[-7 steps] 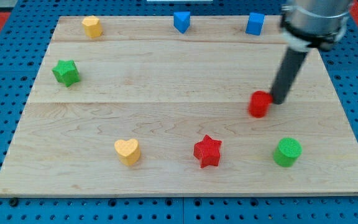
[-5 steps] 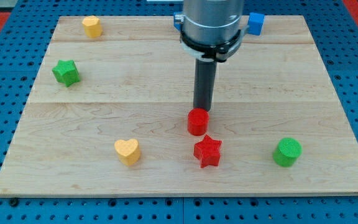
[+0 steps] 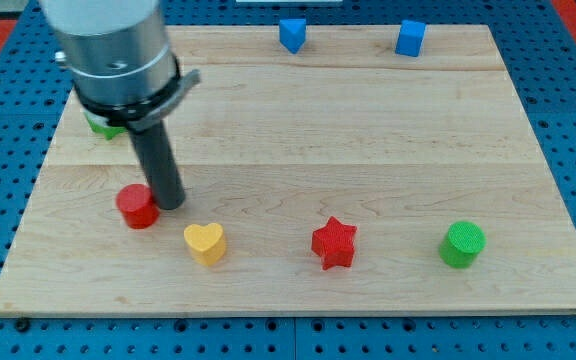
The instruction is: Put the red circle at the bottom left corner of the board
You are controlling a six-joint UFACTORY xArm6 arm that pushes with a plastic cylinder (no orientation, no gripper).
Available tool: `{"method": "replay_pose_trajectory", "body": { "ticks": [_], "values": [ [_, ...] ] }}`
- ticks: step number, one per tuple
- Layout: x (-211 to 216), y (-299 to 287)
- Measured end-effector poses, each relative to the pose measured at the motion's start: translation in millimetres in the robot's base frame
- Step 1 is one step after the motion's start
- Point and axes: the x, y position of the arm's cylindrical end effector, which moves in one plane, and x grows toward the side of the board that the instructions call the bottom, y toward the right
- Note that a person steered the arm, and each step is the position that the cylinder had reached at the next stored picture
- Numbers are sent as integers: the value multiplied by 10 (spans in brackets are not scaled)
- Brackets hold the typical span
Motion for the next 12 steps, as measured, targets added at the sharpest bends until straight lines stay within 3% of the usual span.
{"method": "replay_pose_trajectory", "body": {
  "ticks": [2,4,5,7,8,10,11,12],
  "values": [
    [-397,-446],
    [13,-639],
    [-117,-553],
    [-23,0],
    [182,-258],
    [-167,-435],
    [132,-631],
    [105,-577]
  ]
}}
